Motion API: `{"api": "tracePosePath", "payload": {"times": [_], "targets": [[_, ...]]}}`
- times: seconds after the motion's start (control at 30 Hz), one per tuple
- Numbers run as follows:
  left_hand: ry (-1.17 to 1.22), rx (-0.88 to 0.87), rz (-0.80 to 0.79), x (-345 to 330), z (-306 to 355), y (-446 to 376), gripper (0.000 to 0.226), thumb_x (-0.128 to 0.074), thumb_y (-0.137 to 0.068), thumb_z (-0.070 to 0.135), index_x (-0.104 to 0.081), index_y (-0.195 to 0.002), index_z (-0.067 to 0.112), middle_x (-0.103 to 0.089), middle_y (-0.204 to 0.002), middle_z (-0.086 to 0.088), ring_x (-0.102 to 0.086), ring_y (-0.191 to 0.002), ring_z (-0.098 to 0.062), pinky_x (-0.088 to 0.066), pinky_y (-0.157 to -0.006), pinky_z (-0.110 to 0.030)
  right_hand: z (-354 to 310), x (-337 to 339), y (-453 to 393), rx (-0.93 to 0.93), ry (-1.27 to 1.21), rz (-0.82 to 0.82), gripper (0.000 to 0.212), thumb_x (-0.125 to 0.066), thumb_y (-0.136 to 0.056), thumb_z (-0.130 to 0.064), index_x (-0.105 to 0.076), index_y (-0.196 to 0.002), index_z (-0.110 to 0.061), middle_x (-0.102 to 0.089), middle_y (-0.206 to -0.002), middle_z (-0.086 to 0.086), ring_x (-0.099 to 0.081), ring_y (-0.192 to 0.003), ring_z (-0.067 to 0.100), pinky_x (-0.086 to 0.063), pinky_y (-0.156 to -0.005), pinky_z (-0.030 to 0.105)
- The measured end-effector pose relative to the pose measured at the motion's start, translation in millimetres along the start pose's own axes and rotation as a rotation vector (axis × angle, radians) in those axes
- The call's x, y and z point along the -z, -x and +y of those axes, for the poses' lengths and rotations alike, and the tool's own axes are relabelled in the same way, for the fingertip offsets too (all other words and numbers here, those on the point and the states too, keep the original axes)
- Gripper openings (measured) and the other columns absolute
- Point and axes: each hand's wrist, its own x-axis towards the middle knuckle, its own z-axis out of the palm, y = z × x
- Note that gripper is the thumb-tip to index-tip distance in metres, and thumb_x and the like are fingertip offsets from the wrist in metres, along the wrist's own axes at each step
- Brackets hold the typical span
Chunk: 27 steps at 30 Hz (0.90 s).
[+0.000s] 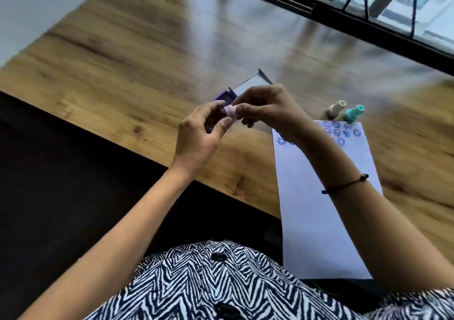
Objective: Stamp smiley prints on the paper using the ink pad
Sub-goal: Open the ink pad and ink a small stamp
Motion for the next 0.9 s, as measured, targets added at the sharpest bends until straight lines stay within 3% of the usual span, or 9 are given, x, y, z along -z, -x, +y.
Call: {"api": "tracePosePath", "payload": {"times": [0.13,0.23,0.3,0.4,0.47,0.53,0.63,0.73,0.9], "targets": [[0.013,0.017,0.019,7,-5,1,0.026,-0.065,-0.076,0.028,-0.065,-0.099,0.016,-0.07,-0.098,-0.01,-0.066,-0.088,-0.02,-0.055,-0.082,-0.04,3,-16,-2,0.021,-0.027,0.006,0.008,-0.063,-0.081,-0.001,-0.065,-0.088,0.003,-0.061,-0.066,0.009,-0.054,-0.056,0.013,-0.047,-0.054,0.023],[0.138,0.089,0.067,10,-12,0,0.011,-0.062,-0.076,0.026,-0.065,-0.086,0.023,-0.068,-0.084,-0.004,-0.062,-0.077,-0.016,-0.052,-0.079,-0.041,1,-19,-8,0.09,0.044,0.119,0.005,-0.067,-0.079,-0.004,-0.066,-0.084,-0.004,-0.061,-0.068,0.014,-0.051,-0.063,0.019,-0.042,-0.059,0.035],[0.238,0.138,0.113,12,-17,0,0.007,-0.061,-0.076,0.023,-0.063,-0.08,0.028,-0.064,-0.078,-0.003,-0.058,-0.073,-0.019,-0.052,-0.079,-0.046,0,-10,-17,0.147,0.275,0.255,0.006,-0.069,-0.078,-0.014,-0.067,-0.08,-0.009,-0.061,-0.069,0.023,-0.048,-0.063,0.022,-0.039,-0.06,0.037],[0.269,0.156,0.161,12,-25,2,0.012,-0.061,-0.078,0.018,-0.061,-0.08,0.03,-0.062,-0.077,0.0,-0.056,-0.071,-0.019,-0.051,-0.078,-0.046,-7,-5,-37,0.292,0.645,0.398,0.011,-0.058,-0.074,-0.011,-0.068,-0.076,-0.006,-0.06,-0.07,0.014,-0.053,-0.067,0.025,-0.041,-0.063,0.033],[0.281,0.163,0.192,8,-28,4,0.011,-0.061,-0.079,0.017,-0.061,-0.081,0.028,-0.062,-0.075,0.004,-0.056,-0.068,-0.015,-0.05,-0.074,-0.04,-6,-13,-49,0.341,0.863,0.34,0.017,-0.05,-0.075,-0.006,-0.066,-0.079,-0.002,-0.065,-0.081,0.02,-0.056,-0.081,0.03,-0.045,-0.069,0.038],[0.266,0.163,0.213,4,-31,5,0.008,-0.06,-0.08,0.019,-0.062,-0.083,0.026,-0.062,-0.075,0.008,-0.056,-0.065,-0.008,-0.049,-0.07,-0.029,8,-31,-52,0.29,1.093,0.172,0.019,-0.045,-0.079,-0.002,-0.061,-0.089,-0.001,-0.064,-0.098,0.02,-0.053,-0.097,0.03,-0.045,-0.074,0.039],[0.244,0.163,0.228,1,-34,7,0.007,-0.06,-0.08,0.018,-0.062,-0.086,0.023,-0.062,-0.076,0.013,-0.056,-0.064,0.005,-0.045,-0.066,-0.015,16,-39,-56,0.305,1.151,0.089,0.018,-0.045,-0.079,0.001,-0.058,-0.091,-0.001,-0.061,-0.104,0.018,-0.052,-0.101,0.031,-0.04,-0.068,0.034],[0.225,0.158,0.23,0,-35,9,0.01,-0.06,-0.08,0.018,-0.061,-0.083,0.027,-0.063,-0.077,0.011,-0.057,-0.067,0.003,-0.048,-0.07,-0.021,6,-30,-65,0.306,1.098,0.056,0.019,-0.048,-0.075,0.002,-0.064,-0.084,-0.001,-0.065,-0.097,0.018,-0.057,-0.094,0.033,-0.037,-0.063,0.031],[0.163,0.161,0.226,0,-36,7,0.014,-0.061,-0.079,0.018,-0.06,-0.082,0.032,-0.066,-0.089,-0.006,-0.062,-0.078,-0.014,-0.052,-0.078,-0.034,6,-32,-63,0.253,1.113,0.049,0.018,-0.049,-0.074,0.003,-0.06,-0.088,-0.001,-0.061,-0.101,0.018,-0.056,-0.094,0.035,-0.036,-0.058,0.034]]}}
